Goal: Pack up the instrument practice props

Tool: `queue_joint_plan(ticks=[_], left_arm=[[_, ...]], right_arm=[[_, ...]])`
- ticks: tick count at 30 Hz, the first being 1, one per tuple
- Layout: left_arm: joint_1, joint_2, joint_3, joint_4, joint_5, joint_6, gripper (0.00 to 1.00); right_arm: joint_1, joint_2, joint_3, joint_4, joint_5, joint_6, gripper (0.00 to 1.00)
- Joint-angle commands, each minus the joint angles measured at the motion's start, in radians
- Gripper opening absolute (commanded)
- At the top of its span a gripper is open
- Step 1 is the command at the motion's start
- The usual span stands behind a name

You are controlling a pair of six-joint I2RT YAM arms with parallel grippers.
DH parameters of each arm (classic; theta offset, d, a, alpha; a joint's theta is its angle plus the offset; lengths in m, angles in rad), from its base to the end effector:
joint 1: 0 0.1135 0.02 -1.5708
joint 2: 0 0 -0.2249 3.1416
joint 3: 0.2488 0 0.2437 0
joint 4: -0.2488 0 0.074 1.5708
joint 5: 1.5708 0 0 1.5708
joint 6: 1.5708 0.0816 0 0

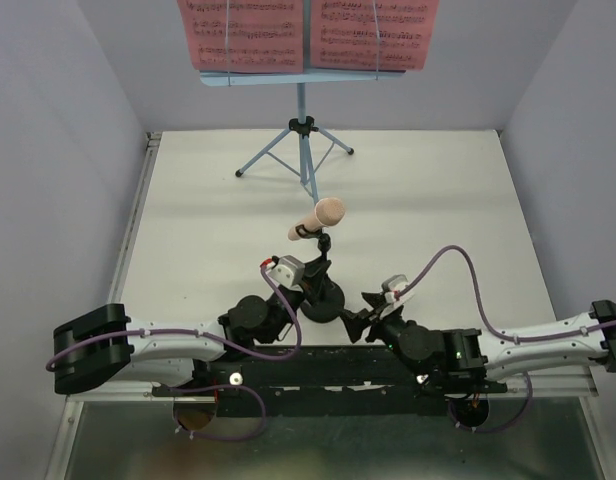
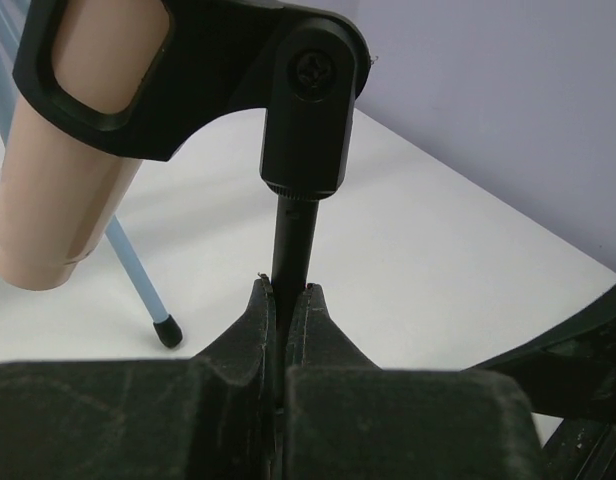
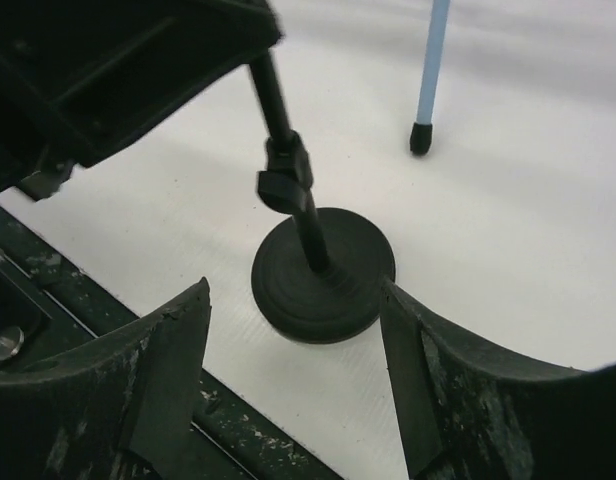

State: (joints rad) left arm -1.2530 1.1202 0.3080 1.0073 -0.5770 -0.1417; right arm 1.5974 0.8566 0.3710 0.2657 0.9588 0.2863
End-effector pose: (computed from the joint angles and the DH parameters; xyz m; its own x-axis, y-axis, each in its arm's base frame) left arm 0.1260 -0.2405 0.2134 -0.0288 -0.2911 -0.9563 0.6312 0.7365 -0.2432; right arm 0.0607 0.2293 0.1999 -0.1626 0.0120 -0.9866 -0.5729 0.8129 0.1043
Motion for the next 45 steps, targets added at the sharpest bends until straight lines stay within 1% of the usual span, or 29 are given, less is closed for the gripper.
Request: queue_joint_plan(ticks=[1, 3, 6, 9, 13, 16, 19, 22, 25, 30, 34, 35, 39, 41, 43, 44, 45], left_arm=[[-0.042, 0.076, -0.055, -0.096, -0.04, -0.067, 0.0], [-0.06, 0.085, -0.056, -0.085, -0.06, -0.068, 0.0], [-0.08, 0.093, -0.058, -0.067, -0.075, -0.065, 0.0], [-0.091, 0.095, -0.053, -0.058, -0.089, -0.055, 0.0], [-0.103, 0.082, -0.047, -0.058, -0.115, -0.041, 0.0], [-0.111, 0.066, -0.052, -0.058, -0.138, -0.039, 0.0], [-0.118, 0.05, -0.061, -0.061, -0.153, -0.039, 0.0], [-0.125, 0.043, -0.066, -0.058, -0.165, -0.039, 0.0], [-0.131, 0.043, -0.064, -0.05, -0.181, -0.036, 0.0], [-0.137, 0.056, -0.05, -0.036, -0.19, -0.018, 0.0], [-0.143, 0.055, -0.047, -0.032, -0.195, -0.006, 0.0], [-0.144, 0.053, -0.046, -0.029, -0.196, -0.003, 0.0], [-0.151, 0.047, -0.053, -0.027, -0.204, -0.002, 0.0], [-0.154, 0.046, -0.058, -0.021, -0.205, -0.004, 0.0], [-0.155, 0.046, -0.063, -0.016, -0.208, -0.004, 0.0], [-0.155, 0.047, -0.061, -0.015, -0.208, -0.004, 0.0], [-0.157, 0.047, -0.063, -0.015, -0.205, -0.004, 0.0]], right_arm=[[-0.114, -0.174, -0.084, -0.086, -0.153, 0.367, 0.77], [-0.216, -0.241, -0.102, -0.086, -0.296, 0.414, 0.77], [-0.316, -0.248, -0.092, -0.086, -0.475, 0.473, 0.77], [-0.382, -0.174, -0.084, -0.033, -0.619, 0.533, 0.77], [-0.47, -0.042, -0.089, 0.096, -0.826, 0.629, 0.77], [-0.508, -0.005, -0.107, 0.174, -0.876, 0.68, 0.75], [-0.569, -0.014, -0.141, 0.248, -0.933, 0.74, 0.73], [-0.64, -0.016, -0.187, 0.357, -1.008, 0.818, 0.72], [-0.678, 0.041, -0.199, 0.453, -1.078, 0.884, 0.72], [-0.691, 0.174, -0.195, 0.607, -1.158, 0.965, 0.61], [-0.694, 0.232, -0.195, 0.644, -1.178, 0.999, 0.61], [-0.692, 0.237, -0.201, 0.65, -1.174, 1.007, 0.59], [-0.697, 0.237, -0.222, 0.675, -1.137, 1.031, 0.47], [-0.699, 0.239, -0.222, 0.676, -1.122, 1.031, 0.37], [-0.702, 0.249, -0.216, 0.669, -1.111, 1.037, 0.24], [-0.703, 0.257, -0.213, 0.673, -1.108, 1.041, 0.15], [-0.703, 0.268, -0.205, 0.678, -1.114, 1.039, 0.08]])
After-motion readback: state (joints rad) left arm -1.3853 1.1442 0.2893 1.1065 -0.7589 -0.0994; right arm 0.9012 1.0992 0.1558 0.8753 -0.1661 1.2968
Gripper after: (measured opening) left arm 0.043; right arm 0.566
